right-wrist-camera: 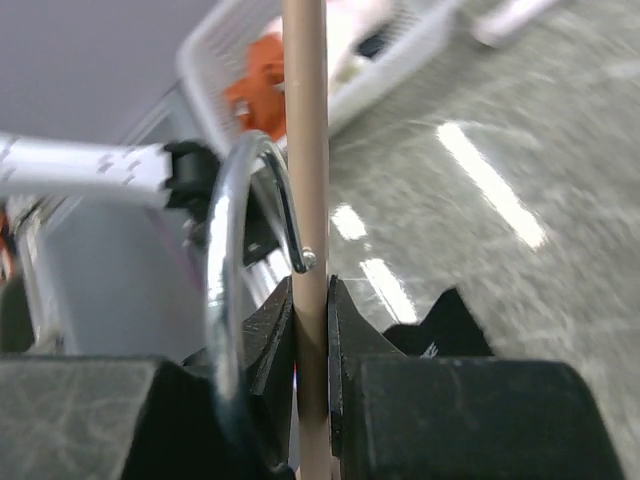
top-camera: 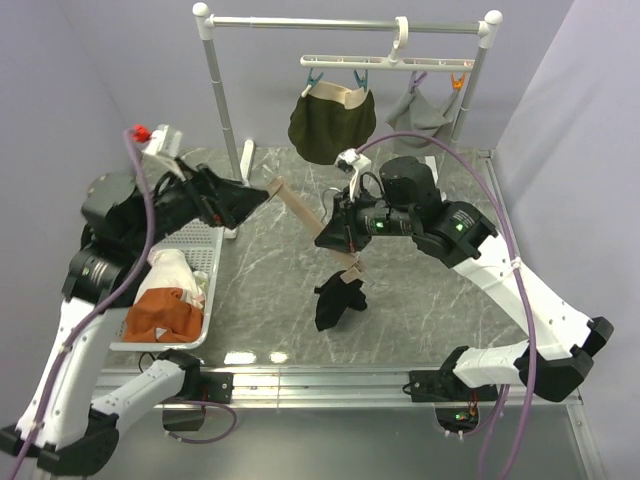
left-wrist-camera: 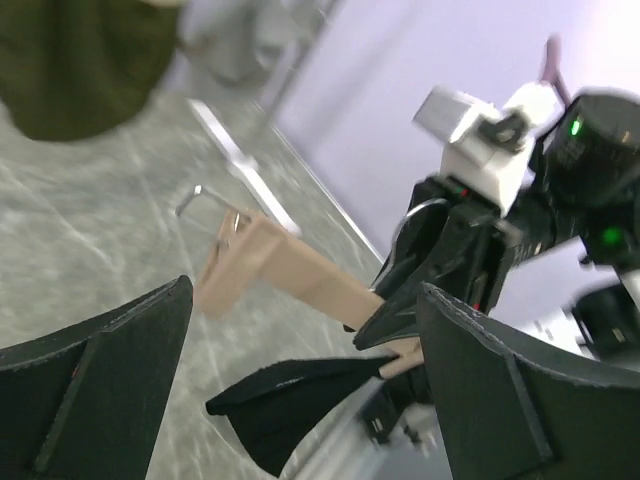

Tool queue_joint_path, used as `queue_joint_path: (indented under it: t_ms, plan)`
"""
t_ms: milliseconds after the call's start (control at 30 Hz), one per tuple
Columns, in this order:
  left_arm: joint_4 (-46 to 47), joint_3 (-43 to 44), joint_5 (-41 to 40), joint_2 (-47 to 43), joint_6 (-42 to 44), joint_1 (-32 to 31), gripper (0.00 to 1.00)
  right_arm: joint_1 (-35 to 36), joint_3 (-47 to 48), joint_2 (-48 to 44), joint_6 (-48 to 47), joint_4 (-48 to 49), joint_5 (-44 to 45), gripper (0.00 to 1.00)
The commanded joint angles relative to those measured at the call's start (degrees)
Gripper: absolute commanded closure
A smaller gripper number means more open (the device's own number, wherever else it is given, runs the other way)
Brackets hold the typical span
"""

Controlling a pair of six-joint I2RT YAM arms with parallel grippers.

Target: Remove the underwear clipped to the hanger

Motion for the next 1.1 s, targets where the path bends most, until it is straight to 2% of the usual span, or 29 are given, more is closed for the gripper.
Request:
queue_joint_path:
  t_ms: [0, 67, 100, 233, 300, 400, 500, 533, 600, 633, 700, 733, 867, 1000, 1067]
  plan:
    - [2.1, -1.8, -14.3, -5.4, 0.8, -0.1, 0.01, -0.2, 3.5, 0.4, 8.0, 0.3, 13.2, 1.00]
    - [4.5, -2.9, -14.0, -6.4, 0.7, 0.0, 0.01, -0.1, 4.1, 0.2, 13.3, -0.6, 20.7, 1.00]
    - [5.2, -3.8, -11.1, -6.3, 0.2, 0.0, 0.01, -0.2, 4.8, 0.0, 19.6, -2.0, 28.8, 1.00]
    - [5.1, -5.7, -4.3, -4.4, 0.1, -1.6, 0.01, 0.5, 6.9, -0.7, 34.8, -6.7, 40.2, 1.00]
    - [5.2, -6.7, -5.4, -4.4, 1.2, -4.0, 0.01, 2.2, 7.3, -0.5, 41.3, -8.6, 44.0, 1.00]
    - [4.2, -5.8, -10.1, -2.9, 3.6, -10.7, 0.00, 4.1, 8.7, 1.5, 48.3, -11.7, 48.7, 1.00]
    - [0.5, -1.8, -19.0, 1.4, 7.8, -21.7, 0.00, 6.6, 12.9, 6.1, 54.3, -17.9, 52.2, 1.00]
    - [-0.6, -0.4, -27.4, 4.3, 9.1, -29.1, 0.01, 7.3, 14.5, 8.9, 56.0, -19.9, 53.6, 1.00]
    - [-3.6, 3.3, -34.8, 7.2, 13.2, -36.6, 0.00, 7.7, 17.9, 11.3, 61.4, -26.3, 56.8, 1.00]
    - [-4.7, 4.5, -38.8, 9.9, 14.3, -42.4, 0.01, 7.8, 18.6, 12.9, 62.7, -27.6, 57.2, 1.00]
    - [-5.8, 7.0, -46.6, 12.1, 16.4, -46.3, 0.00, 7.8, 19.8, 14.0, 65.9, -30.6, 59.0, 1.00]
    - [-5.8, 7.2, -48.2, 12.9, 16.9, -48.9, 0.01, 7.8, 19.6, 14.4, 66.5, -31.1, 59.1, 1.00]
    - [-5.2, 7.2, -53.2, 13.0, 18.4, -51.2, 0.00, 7.6, 16.1, 12.8, 67.6, -28.7, 59.8, 1.00]
    - [-13.3, 11.6, -64.7, 17.8, 19.9, -54.7, 0.01, 7.7, 15.0, 12.1, 67.8, -27.8, 59.1, 1.00]
    - [-17.1, 13.9, -66.9, 21.5, 20.3, -57.2, 0.01, 7.7, 15.7, 12.6, 67.9, -28.1, 58.4, 1.00]
